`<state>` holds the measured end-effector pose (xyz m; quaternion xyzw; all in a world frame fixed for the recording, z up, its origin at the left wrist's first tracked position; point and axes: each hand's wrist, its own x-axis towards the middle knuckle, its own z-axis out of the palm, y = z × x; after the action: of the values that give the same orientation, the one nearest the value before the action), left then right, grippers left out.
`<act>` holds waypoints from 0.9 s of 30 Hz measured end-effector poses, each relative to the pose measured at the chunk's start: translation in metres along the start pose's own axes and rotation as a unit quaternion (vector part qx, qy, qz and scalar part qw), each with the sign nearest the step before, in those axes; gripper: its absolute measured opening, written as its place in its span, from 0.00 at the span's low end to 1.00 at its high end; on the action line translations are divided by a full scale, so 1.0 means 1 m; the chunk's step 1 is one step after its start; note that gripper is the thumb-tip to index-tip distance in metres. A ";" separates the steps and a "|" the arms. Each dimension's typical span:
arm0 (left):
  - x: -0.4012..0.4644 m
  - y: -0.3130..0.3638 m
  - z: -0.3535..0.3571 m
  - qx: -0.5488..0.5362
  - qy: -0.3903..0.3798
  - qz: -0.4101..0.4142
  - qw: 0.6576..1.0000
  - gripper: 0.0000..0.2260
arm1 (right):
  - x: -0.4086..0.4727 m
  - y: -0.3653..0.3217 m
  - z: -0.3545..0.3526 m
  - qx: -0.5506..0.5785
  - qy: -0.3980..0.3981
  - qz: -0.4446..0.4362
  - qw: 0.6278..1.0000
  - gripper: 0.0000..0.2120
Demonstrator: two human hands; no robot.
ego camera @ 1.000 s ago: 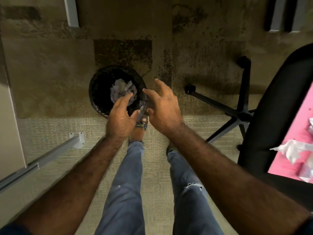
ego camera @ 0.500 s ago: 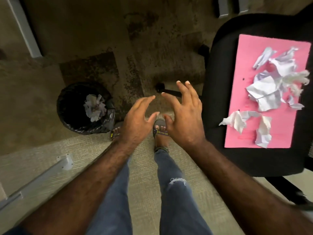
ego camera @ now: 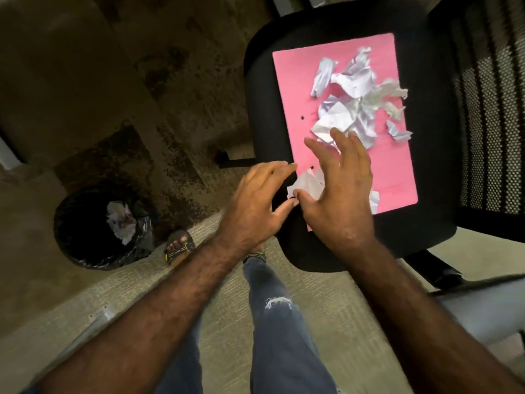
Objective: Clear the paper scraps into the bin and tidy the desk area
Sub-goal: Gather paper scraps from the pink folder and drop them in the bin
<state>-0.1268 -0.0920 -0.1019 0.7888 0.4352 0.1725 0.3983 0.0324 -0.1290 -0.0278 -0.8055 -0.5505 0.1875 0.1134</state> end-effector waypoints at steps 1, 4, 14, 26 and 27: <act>0.005 0.006 0.001 0.031 -0.011 0.018 0.999 0.28 | -0.001 0.007 -0.006 0.002 -0.005 0.012 1.000 0.45; 0.021 0.019 0.002 0.110 -0.047 0.057 0.991 0.33 | -0.003 0.027 -0.019 0.004 -0.021 0.034 0.999 0.50; 0.059 0.041 0.002 0.178 -0.131 0.071 0.973 0.40 | -0.015 0.070 -0.026 0.000 -0.060 0.105 0.993 0.50; 0.059 0.051 0.016 0.127 -0.148 0.070 0.978 0.22 | -0.005 0.080 -0.014 0.016 -0.085 0.177 0.980 0.48; 0.058 0.051 0.018 0.120 -0.147 0.070 0.979 0.20 | -0.004 0.079 -0.012 0.015 -0.086 0.174 0.981 0.44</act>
<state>-0.0554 -0.0682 -0.0777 0.8762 0.3331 0.0287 0.3473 0.1030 -0.1616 -0.0466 -0.8681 -0.4067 0.2812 0.0439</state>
